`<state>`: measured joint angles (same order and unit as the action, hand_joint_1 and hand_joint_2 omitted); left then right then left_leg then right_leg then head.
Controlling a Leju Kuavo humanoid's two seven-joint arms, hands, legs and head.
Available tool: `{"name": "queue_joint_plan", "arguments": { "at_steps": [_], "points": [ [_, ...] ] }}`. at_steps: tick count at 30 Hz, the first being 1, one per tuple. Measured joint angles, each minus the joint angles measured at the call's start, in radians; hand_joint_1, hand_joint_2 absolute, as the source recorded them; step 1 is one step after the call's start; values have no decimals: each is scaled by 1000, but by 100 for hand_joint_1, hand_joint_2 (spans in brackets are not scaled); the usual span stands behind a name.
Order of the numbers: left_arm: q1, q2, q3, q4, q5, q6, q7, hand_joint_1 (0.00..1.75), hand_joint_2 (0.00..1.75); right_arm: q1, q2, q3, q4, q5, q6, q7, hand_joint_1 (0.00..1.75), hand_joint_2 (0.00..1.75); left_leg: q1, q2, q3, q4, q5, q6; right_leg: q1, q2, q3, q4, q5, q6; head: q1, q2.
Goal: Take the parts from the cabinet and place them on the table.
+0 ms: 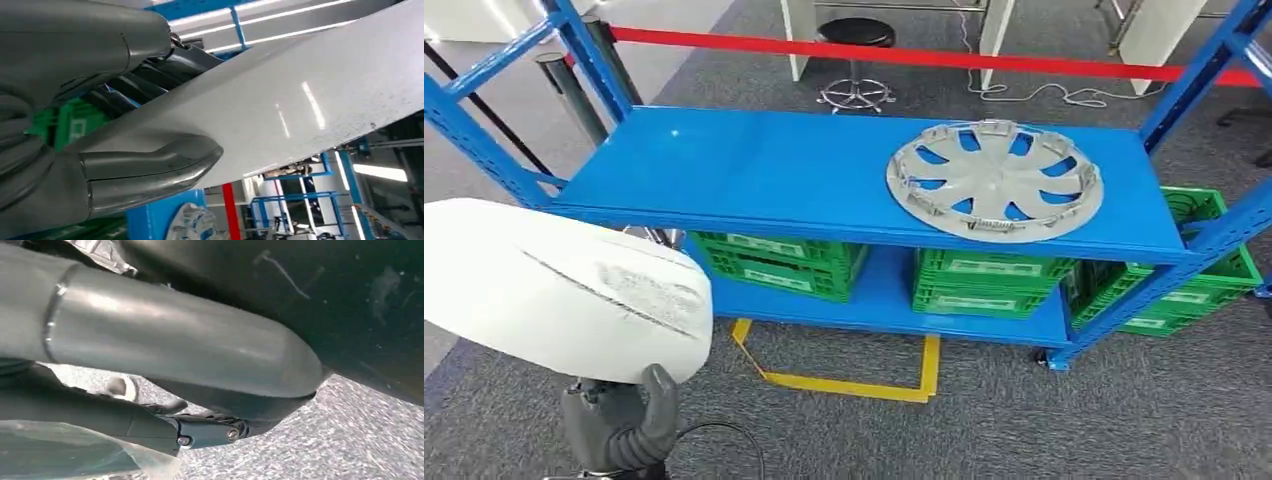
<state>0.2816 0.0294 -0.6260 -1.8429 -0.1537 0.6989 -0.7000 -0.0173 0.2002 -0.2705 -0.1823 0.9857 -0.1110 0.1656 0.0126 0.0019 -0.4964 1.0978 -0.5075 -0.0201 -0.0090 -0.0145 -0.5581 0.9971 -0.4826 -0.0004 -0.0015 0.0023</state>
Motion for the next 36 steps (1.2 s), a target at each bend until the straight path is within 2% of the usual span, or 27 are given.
{"name": "queue_joint_plan", "arguments": {
  "at_steps": [1, 2, 4, 5, 6, 7, 9, 10, 11, 13, 14, 15, 17, 18, 19, 21, 22, 24, 25, 26, 28, 30, 31, 32, 33, 35, 36],
  "points": [
    [0, 0, 0, 0, 0, 0, 0, 175, 175, -1, 0, 0, 0, 0, 0, 0, 0, 0, -3, -5, 44, -76, -28, 3, 5, 1, -11, 9, 5, 6, 0, 0],
    [0, 0, -1, 0, -1, 0, 0, 175, 175, -2, 1, 0, 0, 0, 0, 0, 0, 0, -5, -6, 51, -101, -39, 10, 5, 2, -19, 10, 15, 12, 3, 0],
    [2, -1, -1, -1, -10, 0, 0, 175, 175, -2, 2, 0, 0, 3, 3, -6, 0, 0, -8, -6, 35, -103, -39, 13, 3, 2, -33, 10, 33, 23, 1, 0],
    [4, -1, -1, -3, -16, 0, 0, 175, 175, 0, 3, 0, 0, 6, 6, -6, 0, 0, -7, -5, 24, -108, -33, 23, 5, 3, -41, 10, 43, 31, 2, 0],
    [6, -2, -1, -5, -25, 0, 0, 175, 175, 0, 3, 0, 1, 9, 9, -4, 0, 0, -1, 1, 13, -112, -19, 38, 2, 6, -48, 18, 23, 36, 2, 0],
    [9, -2, -1, -8, -31, 0, 0, 175, 175, -1, 3, 0, 1, 14, 12, 1, 0, 0, -3, 2, -2, -112, -8, 46, 2, 9, -62, 44, -32, 39, 5, 0],
    [17, -5, 3, -12, -45, 0, 0, 175, 175, -4, 3, 2, 1, 36, 19, 10, 0, 0, -8, 7, -29, -112, 15, 57, 3, 14, -90, 168, -157, 43, 10, 0],
    [26, -11, 9, -15, -50, 0, 0, 175, 175, -6, 3, 6, 1, 47, 19, 11, 0, 0, -12, 7, -44, -110, 28, 60, 5, 14, -96, 238, -195, 42, 10, 0],
    [36, -13, 16, -21, -59, 0, 0, 175, 175, -6, 3, 11, 1, 55, 19, 11, 0, 0, -16, 8, -61, -109, 41, 61, 7, 15, -93, 285, -198, 40, 10, 0],
    [59, -20, 30, -32, -81, 0, 0, 175, 175, -8, 3, 23, 1, 69, 18, 11, 0, 0, -23, 11, -97, -106, 66, 61, 9, 14, -47, 285, -124, 34, 10, 0],
    [69, -25, 37, -37, -96, 0, 0, 175, 175, -7, 3, 28, 1, 80, 18, 13, 0, 0, -25, 10, -114, -103, 78, 61, 10, 14, 0, 235, -78, 30, 9, 0],
    [81, -32, 45, -45, -113, 0, 0, 175, 175, -6, 7, 34, 1, 93, 19, 18, 0, 0, -27, 10, -129, -101, 91, 58, 11, 14, 67, 148, -56, 24, 10, 0],
    [103, -45, 62, -68, -136, 0, 0, 175, 175, -7, 14, 56, 1, 124, 28, 18, 0, 0, -32, 8, -139, -93, 109, 51, 18, 14, 206, -58, -108, 14, 11, 0],
    [110, -48, 67, -73, -144, 0, 0, 175, 175, -5, 18, 64, 1, 130, 36, 12, 0, 0, -32, 11, -143, -93, 121, 48, 18, 15, 210, -85, -126, 12, 7, 0],
    [115, -50, 71, -77, -149, 0, 0, 175, 175, -5, 22, 69, 1, 132, 41, 9, 0, 0, -30, 12, -146, -95, 130, 46, 20, 16, 202, -80, -125, 10, 9, 0],
    [130, -57, 84, -85, -162, 0, 0, 175, 175, 0, 31, 77, 2, 131, 45, 0, 0, 0, -30, 9, -153, -98, 151, 33, 15, 11, 182, -77, -100, -7, 9, 0],
    [139, -60, 89, -90, -169, 0, 0, 175, 175, 0, 33, 77, 2, 129, 45, -5, 0, 0, -26, 4, -161, -76, 94, 24, 14, 7, 169, -74, -89, -13, 9, 0],
    [158, -65, 100, -97, -183, 0, 0, 175, 175, -1, 36, 77, 2, 123, 47, -16, 0, 0, -18, 2, -179, 44, -51, 11, 14, 3, 140, -71, -66, -25, 5, 0],
    [168, -69, 108, -103, -191, 0, 0, 175, 175, -2, 38, 77, 2, 122, 47, -16, 0, 0, -15, 2, -187, 126, -100, 6, 15, 2, 123, -65, -54, -24, 7, 0],
    [178, -74, 114, -111, -197, 0, 0, 175, 175, -4, 39, 77, 2, 125, 47, -13, 0, 0, -11, 2, -190, 191, -115, 3, 15, 2, 104, -59, -45, -22, 5, 0],
    [197, -85, 129, -125, -205, 0, 0, 175, 175, -9, 40, 80, 2, 135, 44, -2, 0, 0, -5, 2, -156, 215, -60, -3, 14, -1, 65, -36, -29, -18, 6, 0],
    [216, -95, 140, -139, -212, 0, 0, 175, 175, -14, 44, 83, 2, 139, 40, 11, 0, 0, 2, 2, -56, 86, -2, -7, 11, 0, 29, -10, -17, -12, 7, 0],
    [223, -99, 144, -145, -216, 0, 0, 175, 175, -17, 44, 83, 1, 139, 39, 17, 0, 0, 6, 0, 9, -4, -10, -9, 12, 3, 14, 2, -12, -7, 5, 0],
    [228, -103, 148, -150, -220, 0, 0, 175, 175, -18, 47, 83, 1, 138, 39, 15, 0, 0, 2, -4, 49, -76, -33, -5, 16, 5, 0, 16, -10, -3, 4, 0],
    [234, -106, 151, -154, -223, 0, 0, 175, 175, -18, 49, 82, 1, 138, 38, 11, 0, 0, 0, -6, 52, -92, -46, 6, 17, 6, -6, 17, -1, 5, 5, 0],
    [248, -111, 157, -163, -226, 0, -1, 175, 175, -17, 50, 82, 1, 136, 39, -7, 0, 0, -3, -5, 35, -93, -43, 11, 16, 7, -21, 17, 20, 15, 5, 0],
    [253, -113, 158, -166, -226, 0, -1, 175, 175, -16, 50, 82, 2, 135, 39, -12, 0, 0, 2, -2, 19, -99, -29, 27, 18, 11, -32, 18, 25, 22, 6, 0]
  ]
}}
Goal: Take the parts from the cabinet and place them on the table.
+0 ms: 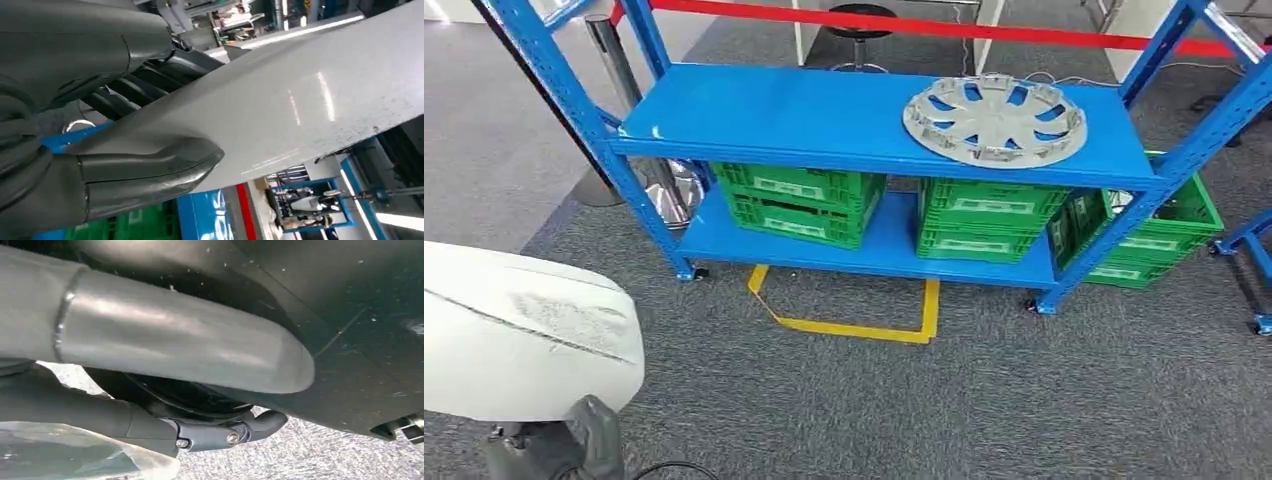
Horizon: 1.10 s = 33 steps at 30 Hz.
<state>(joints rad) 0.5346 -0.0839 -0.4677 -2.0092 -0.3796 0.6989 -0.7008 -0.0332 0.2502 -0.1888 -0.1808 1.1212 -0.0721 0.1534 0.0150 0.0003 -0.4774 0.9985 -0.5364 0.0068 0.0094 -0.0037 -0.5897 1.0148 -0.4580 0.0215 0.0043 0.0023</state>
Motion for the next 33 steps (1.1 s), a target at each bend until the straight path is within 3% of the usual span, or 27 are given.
{"name": "queue_joint_plan", "arguments": {
  "at_steps": [1, 2, 4, 5, 6, 7, 8, 9, 10, 11, 12, 14, 15, 16, 17, 19, 20, 21, 22, 23, 24, 25, 26, 27, 30, 31, 33],
  "points": [
    [2, -3, 1, -2, 0, 0, 0, 175, 175, -1, 0, 0, 0, -1, 0, -3, 0, 0, 2, 7, -13, -1, 11, 11, -3, 6, -8, 11, -33, 4, -1, 0],
    [4, -4, 3, -3, 0, 0, 0, 175, 175, -1, 0, 0, 0, -1, 0, -6, 0, 0, 1, 7, -28, -1, 22, 21, -1, 7, -22, 44, -90, 7, 2, 0],
    [6, -5, 4, -4, 2, 0, 0, 175, 175, -3, 0, 0, 0, -1, 0, -7, 0, 0, -4, 10, -55, -1, 45, 29, -1, 11, -37, 167, -207, 10, 9, 0],
    [6, -5, 4, -4, 7, 0, 0, 175, 175, -4, 0, 0, 0, 1, 0, -2, 0, 0, -8, 10, -72, 0, 58, 29, -1, 12, -39, 230, -236, 10, 9, 0],
    [6, -4, 4, -4, 14, -1, 0, 175, 175, -6, 0, 0, 0, 2, 0, 4, 0, 0, -11, 11, -88, 1, 70, 30, -1, 12, -33, 269, -230, 9, 9, 0],
    [6, -4, 3, -4, 16, -1, 0, 175, 175, -5, 1, 0, 0, 4, 1, 11, 0, 0, -14, 11, -107, 3, 84, 29, -1, 12, -16, 277, -190, 7, 8, 0],
    [4, -1, 0, -4, 14, -1, 0, 175, 175, -3, 2, 0, 0, 4, 3, 14, 0, 0, -15, 12, -125, 5, 96, 28, -1, 12, 14, 251, -141, 6, 8, 0],
    [1, 4, -6, -3, 12, -1, 0, 175, 175, 0, 2, 0, 0, 6, 11, 13, 0, 0, -15, 11, -140, 8, 108, 26, -1, 12, 66, 186, -96, 4, 8, 0],
    [-3, 8, -11, -2, 11, -1, 0, 175, 175, 2, 2, 0, 0, 5, 21, 11, 0, 0, -15, 10, -153, 12, 119, 22, -1, 12, 130, 94, -88, 2, 8, 0],
    [-5, 11, -13, -1, 13, -1, 0, 175, 175, 1, 4, 0, 0, 5, 29, 6, 0, 0, -20, 10, -163, 16, 127, 17, 0, 12, 198, -15, -119, -1, 10, 0],
    [-9, 14, -17, 0, 14, -1, 0, 175, 175, 0, 11, 0, 0, 5, 37, 2, 0, 0, -20, 12, -169, 17, 140, 12, 1, 13, 233, -86, -142, -6, 8, 0],
    [-19, 21, -24, 4, 17, -1, 0, 175, 175, -2, 18, 0, 0, 6, 39, -5, 0, 0, -18, 14, -178, 12, 166, 7, 5, 17, 211, -80, -140, -9, 8, 0],
    [-22, 23, -28, 5, 19, -1, 0, 175, 175, -1, 18, 0, 0, 10, 36, -11, 0, 0, -20, 13, -180, 10, 176, 1, 4, 15, 202, -80, -131, -16, 8, 0],
    [-26, 27, -28, 6, 21, -1, 0, 175, 175, -1, 22, 0, 1, 17, 29, -19, 0, 0, -17, 5, -188, 16, 157, -6, -6, 6, 193, -83, -118, -23, 11, 0],
    [-31, 30, -31, 7, 23, -1, 0, 175, 175, -1, 22, 0, 0, 22, 24, -26, 0, 0, -18, 4, -195, 43, 104, -14, -4, 7, 183, -80, -111, -31, 4, 0],
    [-50, 34, -39, 16, 29, -1, 0, 175, 175, -1, 22, 0, 0, 25, 8, -46, 0, 0, -13, 4, -215, 179, -21, -23, -3, -1, 161, -72, -96, -41, 1, 0],
    [-61, 38, -45, 23, 35, -1, 0, 175, 175, -1, 22, 0, 0, 25, -1, -53, 0, 0, -11, 4, -224, 252, -57, -26, -2, -5, 147, -64, -89, -42, 2, 0],
    [-69, 42, -51, 30, 41, -1, 0, 175, 175, -1, 22, -1, 0, 24, -12, -62, 0, 0, -9, 4, -224, 309, -61, -28, -2, -7, 131, -54, -83, -42, 1, 0],
    [-77, 46, -55, 35, 55, -1, 0, 175, 175, -2, 22, -1, 0, 13, -20, -68, 0, 0, -8, 4, -211, 319, -34, -28, -2, -8, 119, -44, -78, -41, 1, 0],
    [-97, 56, -66, 45, 86, -2, 2, 175, 175, -2, 21, -3, 0, -14, -29, -74, 0, 0, -8, 4, -182, 291, 5, -27, -2, -8, 101, -31, -72, -38, 1, 0],
    [-136, 74, -91, 61, 125, -16, 3, 175, 175, -5, 16, -11, 0, -41, -31, -75, 0, 0, -8, 3, -137, 228, 42, -23, -2, -8, 85, -22, -68, -34, 0, 0],
    [-180, 90, -116, 85, 171, -41, 3, 175, 175, -12, 9, -27, 0, -80, -24, -70, 0, 0, -8, 0, -85, 146, 62, -17, -2, -9, 75, -15, -67, -33, 1, 0],
    [-222, 101, -140, 105, 199, -66, 3, 175, 175, -18, -1, -45, -1, -113, -9, -63, 0, 0, -10, -9, -50, 90, 35, -8, -2, -14, 60, -11, -65, -29, 1, 0],
    [-259, 103, -166, 130, 203, -101, 3, 175, 175, -28, -18, -69, -1, -141, 13, -59, 0, 0, -13, -8, -38, 53, 33, -5, 1, -15, 55, -5, -59, -24, 3, 0],
    [-317, 115, -210, 172, 201, -124, 2, 175, 175, -30, -61, -112, -1, -151, 53, -39, 0, 0, -19, -7, -47, 38, 38, 6, -5, -15, 47, -8, -39, -4, 1, 0],
    [-324, 116, -215, 178, 202, -125, 2, 175, 175, -29, -71, -120, -2, -151, 52, -35, 0, 0, -7, -9, -29, 3, 34, 11, -3, -12, 36, -5, -52, 0, 1, 0],
    [-336, 119, -225, 189, 202, -126, 2, 175, 175, -29, -82, -134, -2, -150, 52, -32, 0, 0, -8, -13, -42, -7, 37, 26, -5, -2, -9, 79, -116, 9, 10, 0]
  ]
}}
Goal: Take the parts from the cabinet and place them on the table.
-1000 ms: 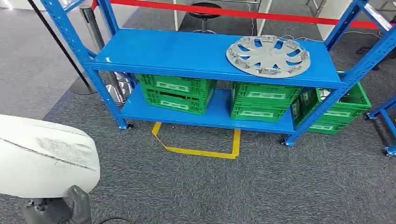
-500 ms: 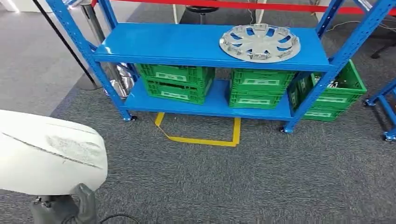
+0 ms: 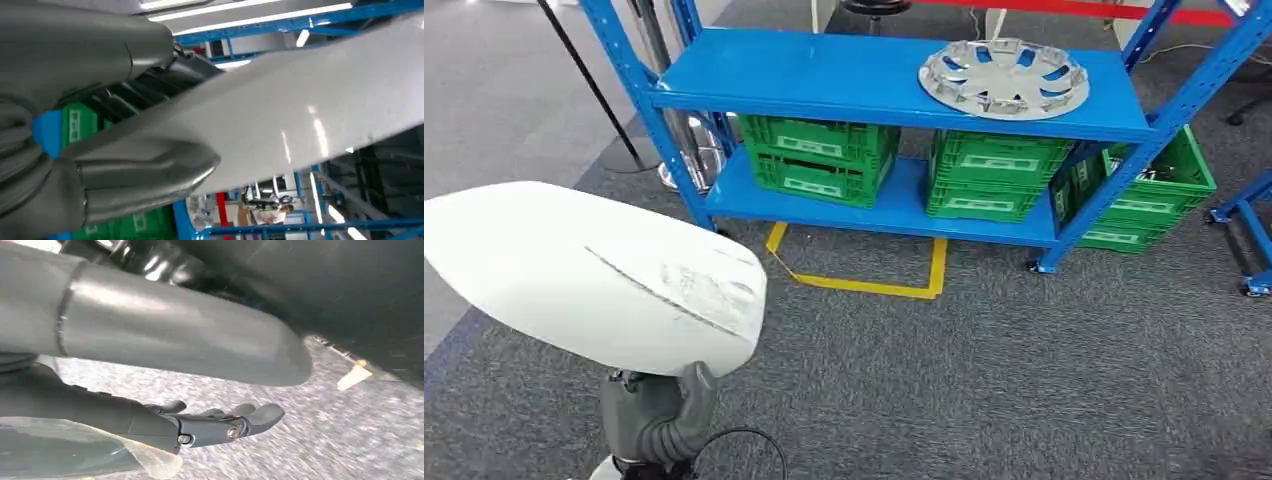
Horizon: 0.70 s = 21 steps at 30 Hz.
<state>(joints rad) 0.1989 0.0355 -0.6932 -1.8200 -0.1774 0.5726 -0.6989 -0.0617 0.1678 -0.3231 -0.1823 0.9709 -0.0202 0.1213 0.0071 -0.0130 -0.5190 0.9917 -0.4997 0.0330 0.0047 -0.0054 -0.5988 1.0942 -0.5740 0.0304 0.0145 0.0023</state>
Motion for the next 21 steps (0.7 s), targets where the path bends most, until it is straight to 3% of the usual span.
{"name": "queue_joint_plan", "arguments": {
  "at_steps": [2, 3, 4, 6, 7, 8, 9, 12, 13, 15, 17, 18, 19, 20, 21],
  "points": [
    [-2, 4, -6, 8, 4, -3, 0, 175, 175, 3, -6, -8, 0, 0, -8, 3, 0, 0, -3, -1, -10, 1, 6, 1, -4, 2, -61, 156, -65, 7, 0, 0],
    [-3, 6, -8, 14, 11, -9, 0, 175, 175, 6, -7, -13, 0, -1, -13, 2, 0, 0, -4, -4, -12, 1, 10, 1, -5, 2, -78, 203, -74, 9, 0, 0],
    [-4, 9, -11, 21, 15, -16, 0, 175, 175, 8, -8, -19, 0, -5, -20, -2, 0, 0, -4, -9, -14, 2, 12, 1, -5, 2, -72, 201, -59, 9, 0, 0],
    [-11, 9, -12, 32, 21, -38, 0, 175, 175, 11, -9, -32, 0, -15, -37, -25, 0, 0, -4, -25, -15, 5, 15, -3, -8, 9, 0, 75, 20, 8, 0, 0],
    [-17, 8, -13, 36, 21, -52, 0, 175, 175, 12, -9, -38, 0, -18, -48, -43, 0, 0, -4, -34, -15, 7, 16, -5, -10, 31, 49, -16, 62, 5, 1, 0],
    [-21, 6, -13, 39, 21, -63, 0, 175, 175, 12, -10, -46, 0, -18, -58, -60, 0, 0, -2, -41, -19, 10, 18, -8, -15, 92, 79, -73, 55, 0, 0, 0],
    [-31, 2, -12, 43, 20, -74, 0, 175, 175, 16, -10, -51, 0, -17, -65, -82, 0, 0, -7, -52, -29, 20, 21, -14, -17, 106, 91, -90, 59, 0, -1, 0],
    [-39, -5, -8, 51, 18, -88, 0, 175, 175, 11, -9, -58, 0, -14, -79, -115, 0, 0, -1, -82, -53, 20, 40, -36, -14, 74, 85, -91, 53, -9, 0, 0],
    [-39, -5, -6, 52, 18, -90, 0, 175, 175, 14, -3, -59, 0, -14, -79, -119, 0, 0, -4, -94, -56, 24, 39, -41, -23, 55, 83, -101, 61, -17, -1, 0],
    [-43, -6, -3, 53, 18, -91, 0, 175, 175, 14, 0, -59, 0, -14, -81, -124, 0, 0, -6, -30, -86, 87, -19, -51, -22, 28, 80, -101, 66, -25, -10, 0],
    [-47, -8, -2, 59, 18, -92, 0, 175, 175, 16, 2, -61, 0, -15, -80, -125, 0, 0, -2, -4, -148, 250, -102, -61, -19, -8, 74, -99, 68, -28, -12, 0],
    [-45, -8, 0, 61, 17, -99, 0, 175, 175, 18, 2, -65, 0, -19, -77, -126, 0, 0, 0, 0, -167, 307, -122, -64, -18, -25, 70, -98, 69, -29, -12, 0],
    [-43, -8, 4, 64, 16, -106, 0, 175, 175, 19, 2, -71, 0, -21, -77, -124, 0, 0, 2, 1, -165, 317, -119, -66, -18, -40, 67, -97, 70, -29, -13, 0],
    [-41, -9, 9, 65, 15, -111, 0, 175, 175, 19, 2, -75, 0, -25, -77, -119, 0, 0, 3, 4, -143, 289, -96, -66, -17, -53, 64, -94, 70, -29, -12, 0],
    [-39, -11, 16, 66, 10, -116, 0, 175, 175, 18, 2, -78, 0, -29, -76, -108, 0, 0, 3, 10, -98, 213, -56, -64, -17, -66, 62, -91, 70, -28, -12, 0]
  ]
}}
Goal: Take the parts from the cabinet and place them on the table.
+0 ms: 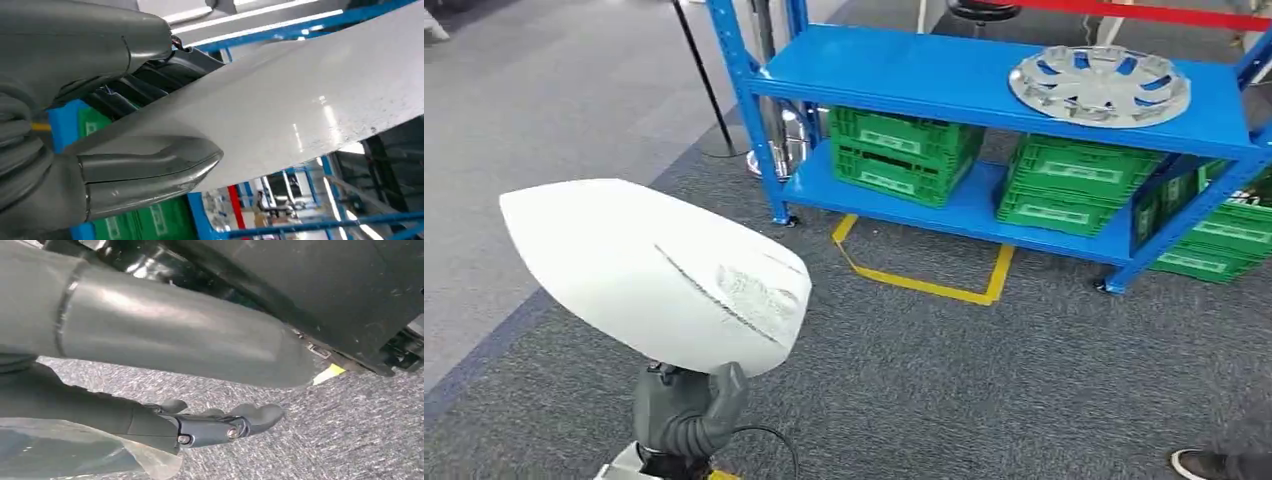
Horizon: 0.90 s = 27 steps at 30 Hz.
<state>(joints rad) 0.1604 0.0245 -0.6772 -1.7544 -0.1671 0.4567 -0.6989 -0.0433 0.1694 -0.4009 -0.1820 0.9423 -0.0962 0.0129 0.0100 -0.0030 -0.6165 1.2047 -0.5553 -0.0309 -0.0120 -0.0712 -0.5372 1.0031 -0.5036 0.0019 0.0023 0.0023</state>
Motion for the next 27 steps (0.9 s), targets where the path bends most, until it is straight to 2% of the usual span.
{"name": "queue_joint_plan", "arguments": {
  "at_steps": [1, 2, 3, 4, 6, 7, 8, 9, 10, 11, 12, 13, 14, 15, 16, 17, 18, 19, 20, 22, 23, 24, 25, 27],
  "points": [
    [2, -2, 7, 0, -5, -4, 0, 175, 175, 0, 0, -5, 0, -6, 3, 13, 0, 0, -1, 17, 57, -97, 41, 4, 0, -11, 0, 2, 0, 0, -1, 0],
    [2, -5, 11, 0, -9, -11, 0, 175, 175, 1, 0, -10, 0, -11, 5, 23, 0, 0, -4, 60, 100, -180, 51, 9, 2, -21, 1, 3, 0, 2, 0, 0],
    [2, -7, 14, 0, -12, -19, 0, 175, 175, 6, 0, -20, 0, -19, 5, 29, 0, 0, -17, 81, 104, -196, 42, 16, 9, -30, -3, 6, 1, 8, -1, 0],
    [3, -10, 17, 0, -12, -29, 0, 175, 175, 10, -1, -28, 0, -28, 5, 29, 0, 0, -16, 69, 97, -194, 49, 26, 9, -37, -5, 6, 4, 13, 1, 0],
    [10, -23, 31, 2, -11, -46, 0, 175, 175, 10, -2, -47, 0, -42, 3, 29, 0, 0, -18, 51, 85, -193, 53, 36, 8, -56, -3, 2, 10, 22, 0, 0],
    [9, -27, 36, 2, -11, -49, 0, 175, 175, 12, -2, -53, 0, -43, 3, 29, 0, 0, -16, 39, 83, -201, 61, 47, 8, -67, -2, 2, 11, 28, 0, 0],
    [10, -33, 37, 2, -11, -53, 0, 175, 175, 13, -2, -57, 0, -45, 2, 29, 0, 0, -10, 32, 84, -207, 70, 55, 3, -38, -15, 11, -5, 35, 1, 0],
    [8, -40, 39, 3, -12, -59, 0, 175, 175, 14, -2, -63, 0, -47, 3, 29, 0, 0, -9, 23, 77, -207, 75, 61, 3, 14, -32, 49, -42, 38, 3, 0],
    [6, -46, 41, 5, -13, -67, 0, 175, 175, 16, -2, -70, 0, -51, 3, 32, 0, 0, -10, 14, 71, -207, 78, 66, 2, 39, -60, 116, -87, 38, 4, 0],
    [4, -51, 44, 9, -15, -82, 0, 175, 175, 19, -2, -77, 0, -53, 5, 39, 0, 0, -11, 4, 65, -207, 82, 69, 2, 55, -94, 203, -129, 39, 3, 0],
    [2, -55, 48, 13, -16, -95, 0, 175, 175, 21, -3, -83, 0, -54, 8, 45, 0, 0, -14, -8, 59, -206, 86, 72, 2, 63, -124, 274, -156, 39, 3, 0],
    [1, -59, 52, 18, -19, -105, 0, 175, 175, 24, -3, -87, 0, -54, 10, 44, 0, 0, -15, -21, 56, -206, 90, 71, 2, 66, -133, 301, -157, 38, 3, 0],
    [0, -64, 55, 23, -23, -110, 0, 175, 175, 24, -3, -92, 0, -53, 10, 37, 0, 0, -17, -36, 54, -205, 93, 70, 2, 68, -118, 281, -134, 36, 2, 0],
    [-3, -69, 59, 28, -29, -114, 0, 175, 175, 22, -3, -96, 0, -52, 8, 27, 0, 0, -17, -49, 53, -204, 95, 67, 2, 72, -82, 219, -94, 34, 3, 0],
    [-7, -75, 62, 32, -35, -117, 0, 175, 175, 25, -3, -98, 0, -51, 5, 17, 0, 0, -17, -62, 52, -201, 95, 66, 1, 84, -35, 133, -50, 32, 3, 0],
    [-10, -79, 63, 35, -41, -118, 0, 175, 175, 26, -3, -98, 0, -48, 3, 9, 0, 0, -16, -75, 52, -196, 96, 65, -1, 116, 12, 43, -13, 30, 3, 0],
    [-14, -81, 64, 37, -42, -118, 0, 175, 175, 26, -3, -98, 0, -45, 2, 4, 0, 0, -21, -82, 45, -192, 97, 59, -4, 168, 26, 15, -33, 29, 2, 0],
    [-17, -82, 65, 39, -42, -118, 0, 175, 175, 27, -3, -98, 0, -41, 1, 4, 0, 0, -19, -97, 34, -183, 98, 55, -7, 163, 37, -8, -38, 30, 2, 0],
    [-19, -85, 66, 41, -42, -118, 0, 175, 175, 27, -4, -99, 0, -40, -1, 8, 0, 0, -16, -105, 28, -184, 105, 47, -4, 153, 36, 0, -36, 28, 0, 0],
    [-19, -86, 69, 44, -39, -116, 0, 175, 175, 26, -10, -103, 0, -35, 0, 18, 0, 0, -15, -130, 21, -184, 114, 35, -2, 130, 36, 0, -31, 20, 1, 0],
    [-18, -87, 72, 45, -39, -114, 0, 175, 175, 27, -13, -104, 0, -33, 3, 21, 0, 0, -16, -106, 16, -174, 103, 33, -9, 111, 37, -6, -24, 9, 2, 0],
    [-19, -88, 74, 45, -39, -113, 0, 175, 175, 27, -14, -105, 0, -32, 3, 21, 0, 0, -21, -51, 3, -144, 77, 26, -8, 99, 36, -6, -22, 5, -6, 0],
    [-22, -89, 75, 46, -39, -113, 0, 175, 175, 28, -15, -105, 0, -30, 3, 21, 0, 0, -17, -26, -25, -78, 36, 21, -6, 83, 35, -6, -23, 4, -12, 0],
    [-21, -89, 76, 50, -37, -109, 0, 175, 175, 29, -18, -107, 0, -24, 3, 21, 0, 0, -12, -10, -91, 80, -34, 14, -3, 50, 32, -5, -24, 2, -12, 0]
  ]
}}
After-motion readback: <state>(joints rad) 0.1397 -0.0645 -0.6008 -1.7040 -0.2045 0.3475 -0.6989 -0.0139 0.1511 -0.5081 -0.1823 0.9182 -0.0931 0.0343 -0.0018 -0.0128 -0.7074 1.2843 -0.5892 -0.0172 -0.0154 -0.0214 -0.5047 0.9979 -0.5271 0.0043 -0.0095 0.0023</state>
